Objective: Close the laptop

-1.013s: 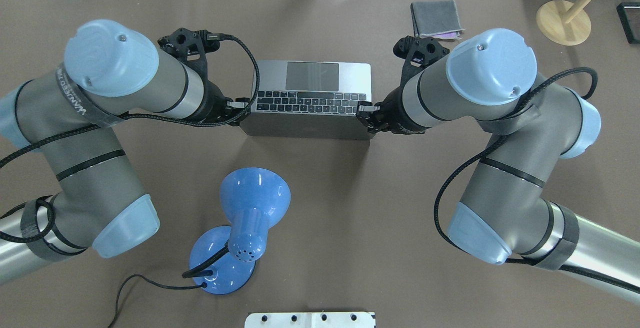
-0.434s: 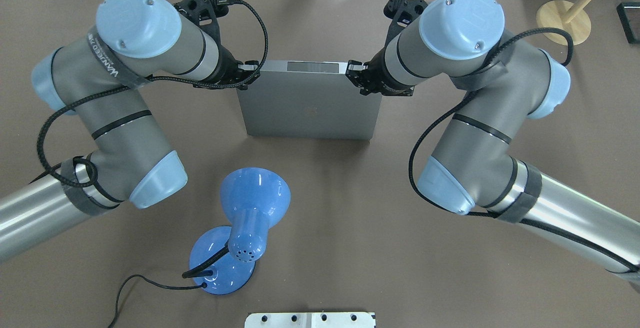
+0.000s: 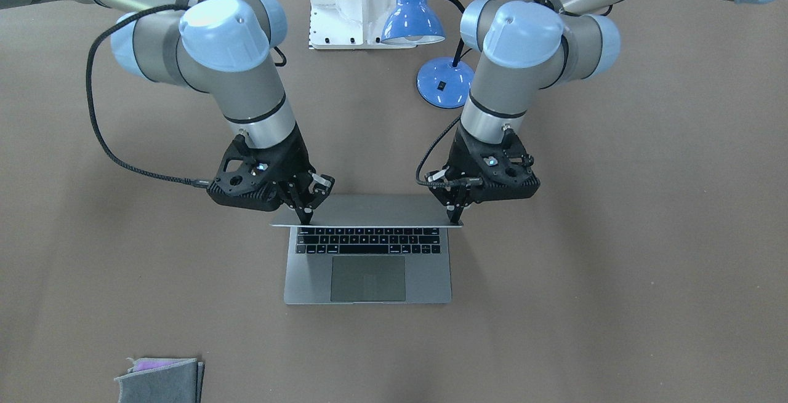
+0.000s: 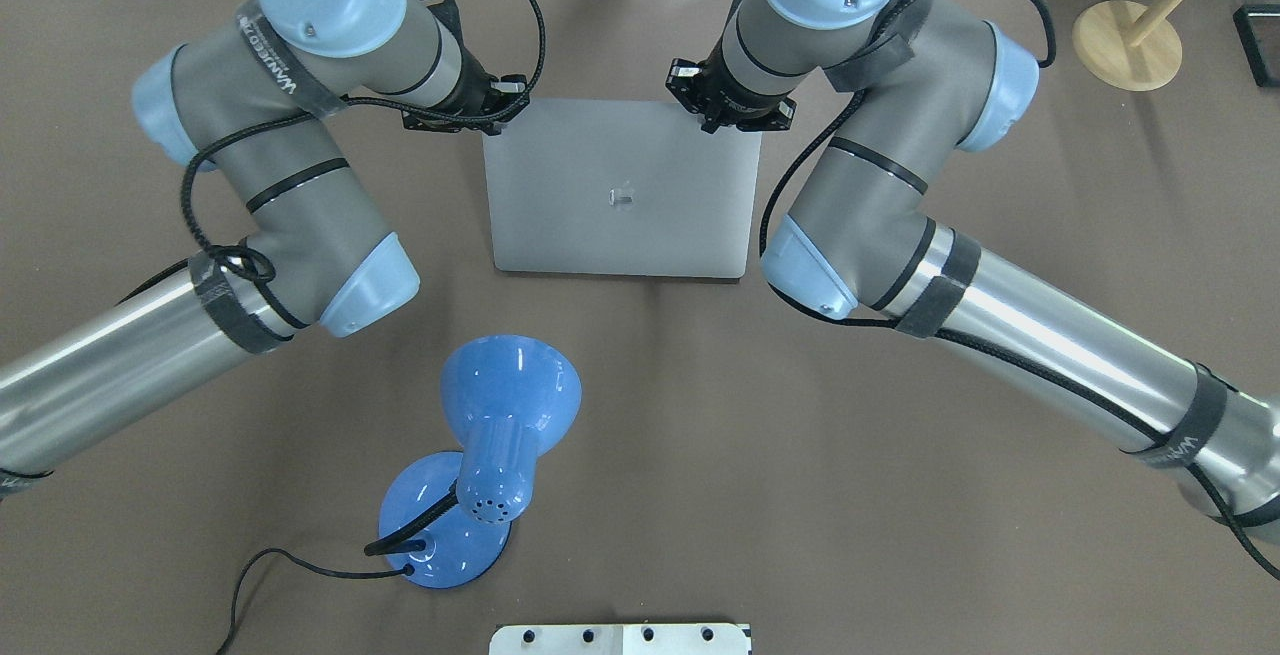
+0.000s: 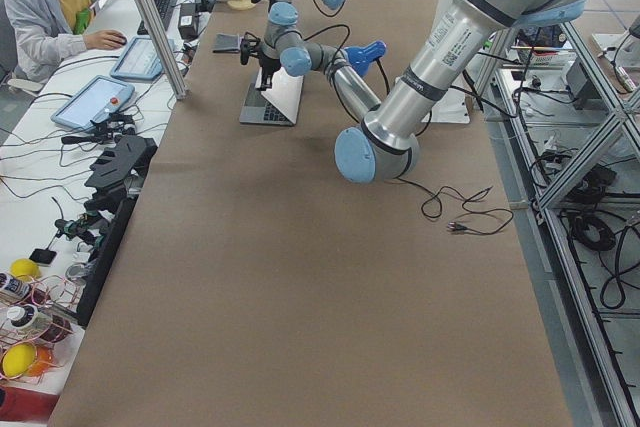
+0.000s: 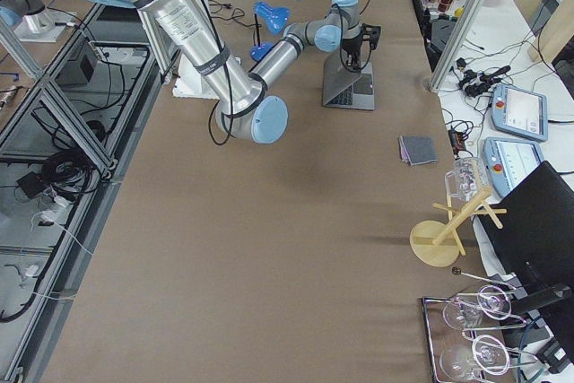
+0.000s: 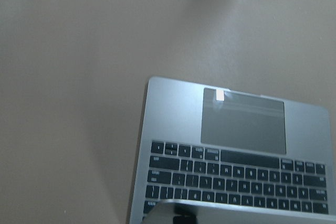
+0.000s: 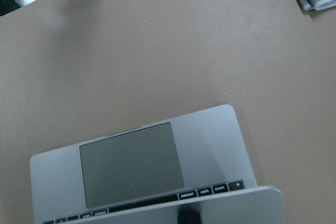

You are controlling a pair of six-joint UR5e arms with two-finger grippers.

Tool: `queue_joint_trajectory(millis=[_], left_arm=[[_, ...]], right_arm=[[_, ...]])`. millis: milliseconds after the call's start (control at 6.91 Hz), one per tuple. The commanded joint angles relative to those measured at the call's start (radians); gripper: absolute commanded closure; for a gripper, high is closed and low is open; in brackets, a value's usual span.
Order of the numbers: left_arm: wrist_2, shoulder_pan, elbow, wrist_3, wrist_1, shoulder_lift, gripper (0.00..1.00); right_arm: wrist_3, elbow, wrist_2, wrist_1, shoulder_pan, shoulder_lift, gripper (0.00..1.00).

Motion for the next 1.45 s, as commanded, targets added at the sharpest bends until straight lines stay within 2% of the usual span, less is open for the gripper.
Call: queue_joint_trajectory(millis=[0,145,289,434,579,724,868,1013,1158,1303], left_arm=[[0.000,-0.002,0.218,0.002,-0.132,-0.067,1.00],[0.000,0.001,0.335,0.002,-0.202,-0.104,1.00],[-0.002,0.006,0.394,0.004,-0.215,-0.130,1.00],[-0.002,0.016,0.405,0.020,-0.215,-0.130,1.00],[-0.007,0.021,0.390,0.021,-0.214,-0.130,1.00],[-0.026,-0.003,0.326,0.024,-0.206,-0.121,1.00],[-0.191,-0.067,0.209,0.027,-0.136,-0.071,1.00],[-0.295,-0.139,0.062,0.040,-0.063,0.012,1.00],[-0.325,-0.189,-0.093,0.142,0.029,0.114,1.00],[-0.336,-0.236,-0.289,0.341,0.185,0.248,1.00]], right_arm=[[-0.004,-0.224,0.036,0.066,0.019,0.101,1.00],[-0.008,-0.310,0.056,0.081,0.019,0.128,1.00],[-0.008,-0.407,0.087,0.181,0.019,0.128,1.00],[-0.008,-0.450,0.127,0.219,0.019,0.128,1.00],[-0.002,-0.443,0.157,0.221,0.023,0.125,1.00],[0.010,-0.375,0.238,0.206,0.073,0.122,1.00],[0.007,-0.242,0.306,0.140,0.123,0.070,1.00],[-0.005,-0.033,0.338,0.089,0.166,-0.061,1.00],[-0.055,0.150,0.433,0.031,0.240,-0.190,1.00],[-0.161,0.271,0.510,-0.053,0.331,-0.293,1.00]])
